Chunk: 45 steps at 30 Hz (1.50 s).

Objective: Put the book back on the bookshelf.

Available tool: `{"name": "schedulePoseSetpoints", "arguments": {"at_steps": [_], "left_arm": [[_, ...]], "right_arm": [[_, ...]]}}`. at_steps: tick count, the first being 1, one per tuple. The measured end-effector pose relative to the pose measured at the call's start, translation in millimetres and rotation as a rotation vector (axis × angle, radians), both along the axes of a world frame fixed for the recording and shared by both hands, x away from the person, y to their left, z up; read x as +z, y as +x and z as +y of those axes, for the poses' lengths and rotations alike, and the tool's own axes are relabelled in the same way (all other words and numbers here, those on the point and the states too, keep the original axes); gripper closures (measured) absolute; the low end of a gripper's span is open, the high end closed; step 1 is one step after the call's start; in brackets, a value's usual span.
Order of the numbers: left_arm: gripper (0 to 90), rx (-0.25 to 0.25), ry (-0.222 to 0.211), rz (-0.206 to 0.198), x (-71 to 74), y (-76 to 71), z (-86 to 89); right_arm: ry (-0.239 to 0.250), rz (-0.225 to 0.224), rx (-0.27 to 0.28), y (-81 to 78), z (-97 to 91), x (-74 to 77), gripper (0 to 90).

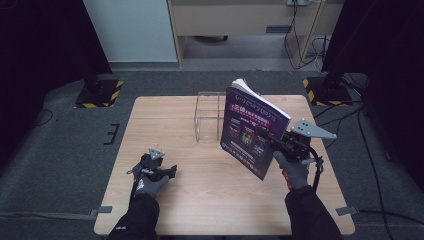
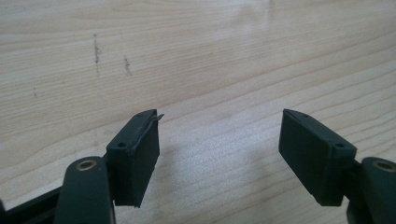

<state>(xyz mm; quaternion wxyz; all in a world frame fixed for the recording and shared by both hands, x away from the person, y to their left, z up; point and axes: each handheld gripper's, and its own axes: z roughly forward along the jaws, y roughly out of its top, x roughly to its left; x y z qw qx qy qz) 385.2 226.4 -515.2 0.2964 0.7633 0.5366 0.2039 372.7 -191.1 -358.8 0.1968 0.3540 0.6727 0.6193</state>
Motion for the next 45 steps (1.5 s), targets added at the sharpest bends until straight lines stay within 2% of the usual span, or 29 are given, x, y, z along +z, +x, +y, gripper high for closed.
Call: {"name": "schedulePoseSetpoints", "arguments": {"at_steps": [2, 3, 11, 14, 16, 22, 23, 27, 33, 38, 45], "left_arm": [[27.6, -0.001, 0.010, 0.005, -1.4, 0.2, -0.5], [27.3, -0.008, 0.034, 0.016, -3.9, 0.7, -2.1], [23.7, -0.020, 0.058, 0.023, -7.5, 1.5, -5.4], [20.8, -0.011, 0.046, 0.021, -9.2, 1.8, -3.7], [17.6, 0.012, 0.024, 0.024, -11.5, 2.3, -1.2], [10.6, 0.009, 0.013, 0.005, -14.6, 2.1, 1.8], [10.6, 0.007, 0.009, 0.001, -15.7, 2.3, 1.9], [1.3, -0.009, -0.005, -0.037, -21.6, 1.7, 2.3], [1.3, -0.009, -0.005, -0.038, -21.7, 1.7, 2.3], [1.2, -0.010, -0.006, -0.037, -21.7, 1.7, 2.4], [1.2, -0.011, -0.005, -0.037, -21.6, 1.7, 2.4]], "right_arm": [[0.002, -0.002, -0.003, 0.5, -0.3, 1.3, 82.9], [0.000, -0.007, -0.013, 1.4, -0.6, 4.0, 82.9], [0.020, -0.019, -0.049, 7.6, -4.2, 17.8, 82.9], [0.027, -0.028, -0.075, 11.1, -6.3, 24.8, 82.9], [0.026, -0.031, -0.087, 13.5, -7.2, 27.6, 82.9], [0.034, -0.029, -0.116, 21.6, -7.2, 31.6, 82.9], [0.034, -0.029, -0.116, 21.6, -7.2, 31.6, 82.9], [0.043, -0.024, -0.135, 27.5, -6.4, 34.2, 82.8], [0.049, -0.037, -0.153, 32.9, -6.7, 39.2, 82.8], [0.073, -0.046, -0.173, 37.2, -8.3, 48.1, 82.9], [0.090, -0.052, -0.200, 42.9, -8.2, 52.1, 82.9]]}}
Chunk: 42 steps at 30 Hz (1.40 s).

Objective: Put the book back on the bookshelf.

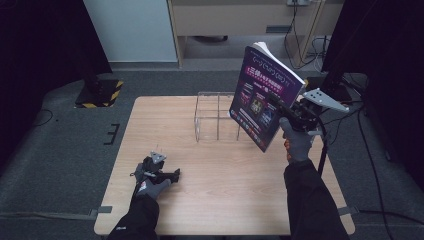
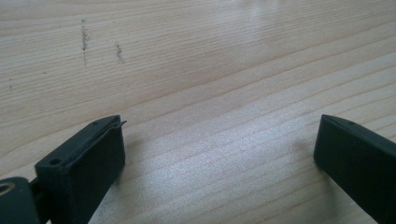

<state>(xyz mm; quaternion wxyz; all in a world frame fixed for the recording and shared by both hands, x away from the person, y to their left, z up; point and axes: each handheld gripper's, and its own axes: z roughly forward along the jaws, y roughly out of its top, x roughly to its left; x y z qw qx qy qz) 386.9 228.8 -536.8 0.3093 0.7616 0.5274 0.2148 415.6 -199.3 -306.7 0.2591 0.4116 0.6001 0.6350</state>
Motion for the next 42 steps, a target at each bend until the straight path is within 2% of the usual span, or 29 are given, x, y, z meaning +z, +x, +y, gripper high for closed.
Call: {"name": "schedulePoseSetpoints", "arguments": {"at_steps": [7, 18, 30, 42], "left_arm": [[1.1, -0.001, 0.000, 0.000, 0.0, 0.0, 0.0], [1.0, -0.002, 0.000, 0.000, 0.0, 0.0, 0.1], [0.9, -0.002, 0.000, 0.000, 0.0, 0.0, 0.1], [0.9, -0.003, 0.000, 0.000, 0.0, -0.1, 0.0]], "right_arm": [[0.025, 0.001, -0.032, 10.3, -3.7, -0.3, 82.9], [0.031, -0.005, -0.088, 21.7, -9.7, 2.9, 82.8], [0.046, -0.002, -0.144, 37.1, -12.3, -2.1, 82.9], [0.012, 0.018, -0.186, 48.5, -6.8, -11.6, 82.8]]}}
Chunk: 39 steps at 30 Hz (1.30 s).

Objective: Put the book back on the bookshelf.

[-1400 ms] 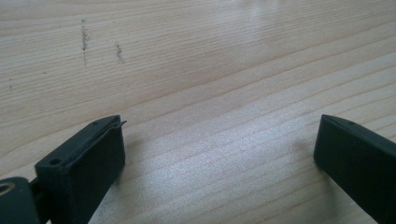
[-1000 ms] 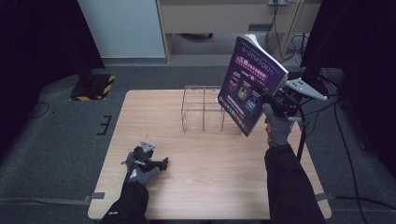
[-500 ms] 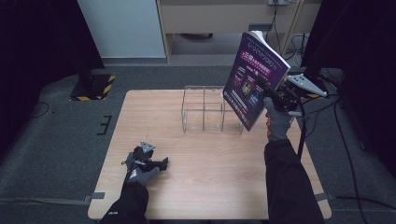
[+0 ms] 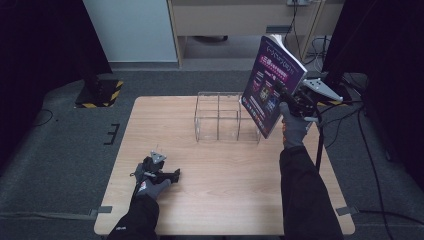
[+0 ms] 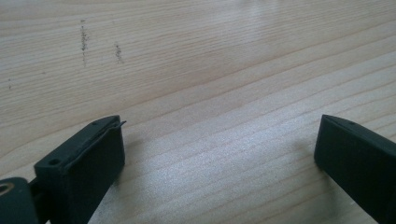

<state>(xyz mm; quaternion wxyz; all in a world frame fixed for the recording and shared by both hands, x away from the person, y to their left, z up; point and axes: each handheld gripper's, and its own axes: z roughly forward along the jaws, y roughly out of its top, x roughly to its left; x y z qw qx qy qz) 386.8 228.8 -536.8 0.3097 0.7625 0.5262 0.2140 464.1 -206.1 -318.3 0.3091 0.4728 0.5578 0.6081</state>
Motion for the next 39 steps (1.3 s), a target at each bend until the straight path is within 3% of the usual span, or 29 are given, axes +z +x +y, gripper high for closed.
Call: {"name": "schedulePoseSetpoints", "arguments": {"at_steps": [14, 27, 39], "left_arm": [[0.9, -0.002, 0.000, 0.000, 0.0, -0.3, 0.0], [0.9, -0.001, 0.000, -0.001, 0.0, -0.3, -0.1], [0.9, -0.004, 0.000, 0.000, 0.0, -0.4, 0.0]], "right_arm": [[-0.011, 0.000, -0.050, 5.3, 8.3, -7.4, 82.8], [-0.036, 0.029, -0.068, 7.1, 11.0, -27.9, 82.8], [-0.067, 0.068, -0.066, 15.8, 31.9, -48.2, 82.7]]}}
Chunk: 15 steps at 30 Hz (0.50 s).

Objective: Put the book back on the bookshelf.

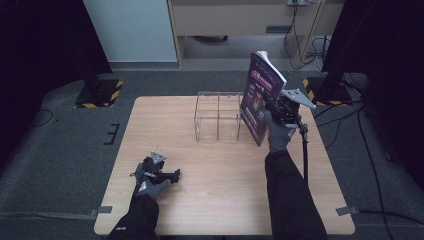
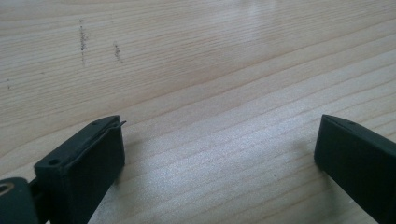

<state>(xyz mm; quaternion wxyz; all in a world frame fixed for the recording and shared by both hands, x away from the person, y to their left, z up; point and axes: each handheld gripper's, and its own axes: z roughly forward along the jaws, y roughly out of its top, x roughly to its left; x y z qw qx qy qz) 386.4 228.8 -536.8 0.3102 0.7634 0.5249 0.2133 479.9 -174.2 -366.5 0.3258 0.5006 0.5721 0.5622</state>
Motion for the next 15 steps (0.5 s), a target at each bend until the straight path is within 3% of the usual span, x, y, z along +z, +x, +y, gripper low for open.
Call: {"name": "schedulePoseSetpoints", "arguments": {"at_steps": [7, 15], "left_arm": [[0.9, -0.002, -0.001, 0.000, 0.0, -0.2, -0.1], [0.8, -0.003, 0.000, 0.000, 0.0, -0.2, -0.1]], "right_arm": [[-0.032, 0.020, -0.007, 4.4, 5.9, -7.5, 82.7], [-0.026, 0.029, -0.015, 5.9, 5.8, -24.1, 82.7]]}}
